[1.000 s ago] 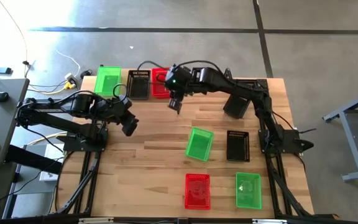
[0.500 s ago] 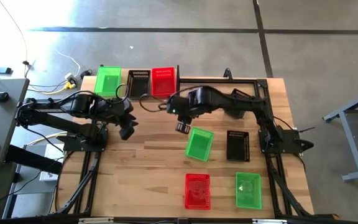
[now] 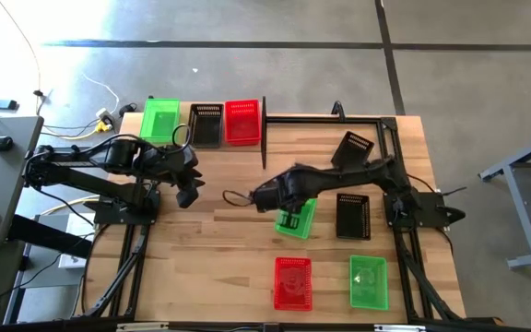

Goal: Stack baskets on shelf by color
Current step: Stack the left green bin on top of the green bin on the shelf

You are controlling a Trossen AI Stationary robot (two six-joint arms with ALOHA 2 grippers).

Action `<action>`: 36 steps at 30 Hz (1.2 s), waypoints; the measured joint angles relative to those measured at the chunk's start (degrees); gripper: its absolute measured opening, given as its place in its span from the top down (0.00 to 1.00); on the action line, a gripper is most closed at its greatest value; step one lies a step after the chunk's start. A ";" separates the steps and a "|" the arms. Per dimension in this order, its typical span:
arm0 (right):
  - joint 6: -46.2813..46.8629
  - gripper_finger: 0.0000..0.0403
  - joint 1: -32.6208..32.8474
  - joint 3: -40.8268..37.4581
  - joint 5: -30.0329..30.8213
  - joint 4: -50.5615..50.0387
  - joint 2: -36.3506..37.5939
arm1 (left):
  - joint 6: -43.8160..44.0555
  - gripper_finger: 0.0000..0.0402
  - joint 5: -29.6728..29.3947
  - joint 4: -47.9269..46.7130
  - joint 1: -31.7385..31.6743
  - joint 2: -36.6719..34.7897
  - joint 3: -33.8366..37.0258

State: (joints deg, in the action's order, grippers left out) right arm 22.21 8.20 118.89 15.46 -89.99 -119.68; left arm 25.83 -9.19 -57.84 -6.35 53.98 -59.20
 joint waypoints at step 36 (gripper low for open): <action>62.56 0.71 0.16 -54.34 -6.03 38.25 26.89 | 2.47 0.69 -0.39 0.23 0.00 0.01 0.00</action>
State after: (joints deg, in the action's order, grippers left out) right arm 84.77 8.36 64.56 9.43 -51.74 -92.79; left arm 28.30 -9.58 -57.60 -6.35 53.98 -59.20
